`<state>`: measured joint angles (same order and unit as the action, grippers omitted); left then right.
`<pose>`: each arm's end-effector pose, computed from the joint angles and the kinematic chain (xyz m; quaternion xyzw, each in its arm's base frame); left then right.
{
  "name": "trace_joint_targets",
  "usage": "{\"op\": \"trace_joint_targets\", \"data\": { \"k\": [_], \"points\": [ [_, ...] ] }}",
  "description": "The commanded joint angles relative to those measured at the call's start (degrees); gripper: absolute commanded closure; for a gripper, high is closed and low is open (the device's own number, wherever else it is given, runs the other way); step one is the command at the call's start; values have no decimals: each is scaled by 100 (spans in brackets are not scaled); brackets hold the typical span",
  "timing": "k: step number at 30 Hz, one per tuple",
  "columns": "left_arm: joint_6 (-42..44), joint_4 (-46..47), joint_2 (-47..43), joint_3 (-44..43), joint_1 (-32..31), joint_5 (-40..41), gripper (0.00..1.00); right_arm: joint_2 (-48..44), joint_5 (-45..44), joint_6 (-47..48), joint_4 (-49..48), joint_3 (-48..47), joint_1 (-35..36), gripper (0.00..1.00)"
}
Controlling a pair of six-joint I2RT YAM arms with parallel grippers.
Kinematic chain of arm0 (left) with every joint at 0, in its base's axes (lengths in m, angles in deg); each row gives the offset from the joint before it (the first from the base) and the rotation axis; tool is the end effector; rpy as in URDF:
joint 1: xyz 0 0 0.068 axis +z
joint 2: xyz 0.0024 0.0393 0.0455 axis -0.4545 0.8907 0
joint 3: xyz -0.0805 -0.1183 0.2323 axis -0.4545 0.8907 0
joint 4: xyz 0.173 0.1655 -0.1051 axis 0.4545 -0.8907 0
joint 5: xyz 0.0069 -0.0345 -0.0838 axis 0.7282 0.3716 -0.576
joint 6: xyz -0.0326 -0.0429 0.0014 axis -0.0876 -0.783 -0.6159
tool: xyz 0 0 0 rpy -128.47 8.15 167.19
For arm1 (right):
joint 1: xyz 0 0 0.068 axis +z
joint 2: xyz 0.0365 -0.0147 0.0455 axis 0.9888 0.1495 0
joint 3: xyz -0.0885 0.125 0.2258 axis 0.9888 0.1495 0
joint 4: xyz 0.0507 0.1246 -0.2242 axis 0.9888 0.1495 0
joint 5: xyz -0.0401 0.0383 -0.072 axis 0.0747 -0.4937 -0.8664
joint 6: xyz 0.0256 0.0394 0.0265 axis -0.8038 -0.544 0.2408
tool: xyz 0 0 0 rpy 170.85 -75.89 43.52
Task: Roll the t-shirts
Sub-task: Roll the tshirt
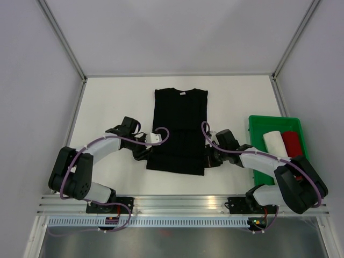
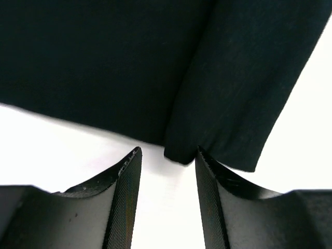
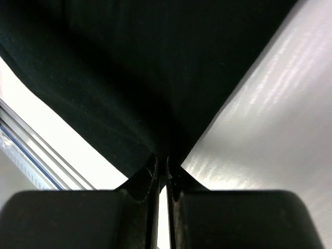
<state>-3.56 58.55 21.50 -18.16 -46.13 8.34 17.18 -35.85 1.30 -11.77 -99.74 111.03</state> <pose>0.2269 -0.0989 0.1597 0.6006 0.7309 -0.2155 0.2422 0.1865 0.1234 0.1382 -0.1168 0.9272 0.3155 0.1644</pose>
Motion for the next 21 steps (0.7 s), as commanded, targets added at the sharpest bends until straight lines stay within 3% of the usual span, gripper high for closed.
{"op": "trace_joint_targets", "data": {
  "k": [1,5,7,11,16,21],
  "points": [
    [-280,467,-277,43,28,333,49,-47,-203,-237,-57,-2,-132,90],
    [-359,599,-794,43,46,614,48,94,-133,-387,22,-151,-142,79],
    [-281,590,-1102,87,46,492,46,68,-263,-334,206,-222,-150,67],
    [27,590,-1876,350,-120,113,42,-414,-536,-27,505,-467,-150,57],
    [361,424,-2720,965,-1006,516,41,-925,-940,772,936,-960,-142,51],
    [511,441,-3117,1651,-1694,869,33,-1198,-801,1194,1025,-1207,-115,51]
  ]
}}
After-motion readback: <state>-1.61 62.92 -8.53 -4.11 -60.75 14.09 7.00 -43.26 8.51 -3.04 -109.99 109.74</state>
